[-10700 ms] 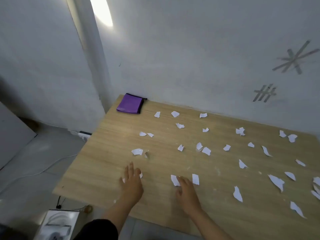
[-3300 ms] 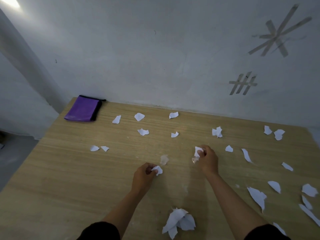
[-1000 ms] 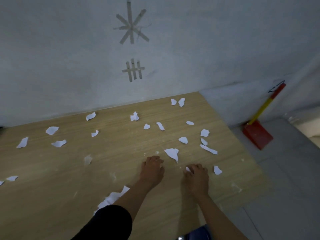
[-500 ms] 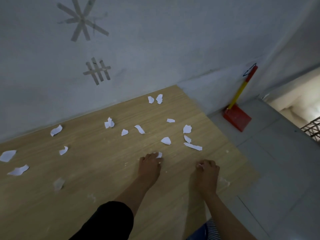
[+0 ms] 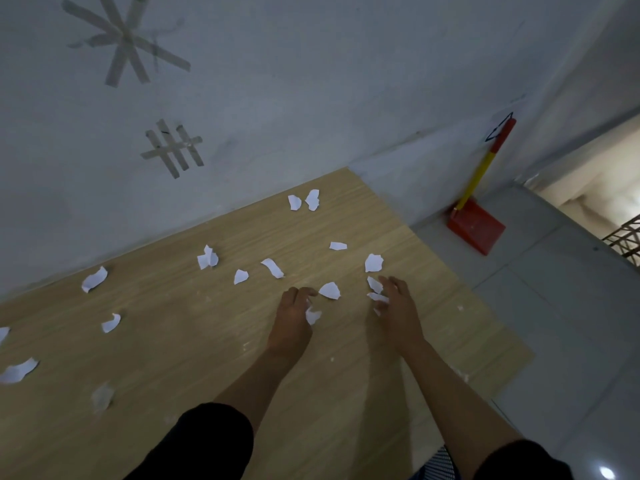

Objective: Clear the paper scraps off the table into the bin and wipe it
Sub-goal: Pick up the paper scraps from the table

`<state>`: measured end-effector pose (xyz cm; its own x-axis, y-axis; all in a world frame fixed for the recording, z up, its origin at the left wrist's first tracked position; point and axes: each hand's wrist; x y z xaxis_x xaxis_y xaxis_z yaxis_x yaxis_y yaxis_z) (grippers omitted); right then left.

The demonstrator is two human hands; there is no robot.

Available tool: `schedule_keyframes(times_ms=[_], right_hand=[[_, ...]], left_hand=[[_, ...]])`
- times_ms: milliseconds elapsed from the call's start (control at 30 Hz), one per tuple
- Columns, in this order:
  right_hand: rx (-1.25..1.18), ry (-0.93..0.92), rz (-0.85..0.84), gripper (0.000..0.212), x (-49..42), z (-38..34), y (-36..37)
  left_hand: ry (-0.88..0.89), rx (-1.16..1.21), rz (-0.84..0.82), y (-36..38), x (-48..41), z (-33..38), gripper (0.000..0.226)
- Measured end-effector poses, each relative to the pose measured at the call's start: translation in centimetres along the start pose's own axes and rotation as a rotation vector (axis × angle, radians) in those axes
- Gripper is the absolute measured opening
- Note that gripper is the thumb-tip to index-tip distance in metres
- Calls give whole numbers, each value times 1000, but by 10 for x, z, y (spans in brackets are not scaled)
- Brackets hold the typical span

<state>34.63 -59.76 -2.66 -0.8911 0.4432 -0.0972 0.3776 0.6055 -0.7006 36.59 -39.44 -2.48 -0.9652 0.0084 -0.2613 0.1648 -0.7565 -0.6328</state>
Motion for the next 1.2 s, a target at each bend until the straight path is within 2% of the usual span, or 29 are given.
schedule_keyframes(times_ms=[100,200,367,433,533,667,800,900,1033,1200], right_hand=[[76,-114,-37,43,-5,8,11],[138,-22,7,13,-4,10,16],[218,-128,74,19,1,4,21],[201,-58,88,19,-1,3,22],[51,27,125,15,-6,-7,25],[-61,96,136,26,-22,-24,22],[-120,100,90,54,-40,-30,21],[-29,170,30,41,-52,-27,25],[-19,195,83,20,-58,-18,36],[-61,214,141,15,-46,-25,44]], left_hand=[[143,65,54,5,-5,17,26],[106,57,-61,14,-12,26,27],[72,-177,-488,20,-20,11,45],[173,-341,-506,21,-23,9,44],[218,-361,-531,24,-28,1,48],[158,-178,-478,23,-33,-5,49],[2,-10,-249,16,-35,-8,26],[-66,94,-174,8,-37,-10,22],[-112,114,-149,2,-42,-11,20],[-179,83,-121,-6,-39,-17,13]])
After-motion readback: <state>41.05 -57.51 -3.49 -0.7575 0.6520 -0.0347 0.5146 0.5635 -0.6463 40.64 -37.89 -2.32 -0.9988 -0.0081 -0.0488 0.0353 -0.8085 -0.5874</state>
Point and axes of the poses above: each hand's wrist, its own x-axis away from the middle knuckle, its own y-axis out of the palm, z = x × y, and after that the axes turned 15 degrees about z, right-handed
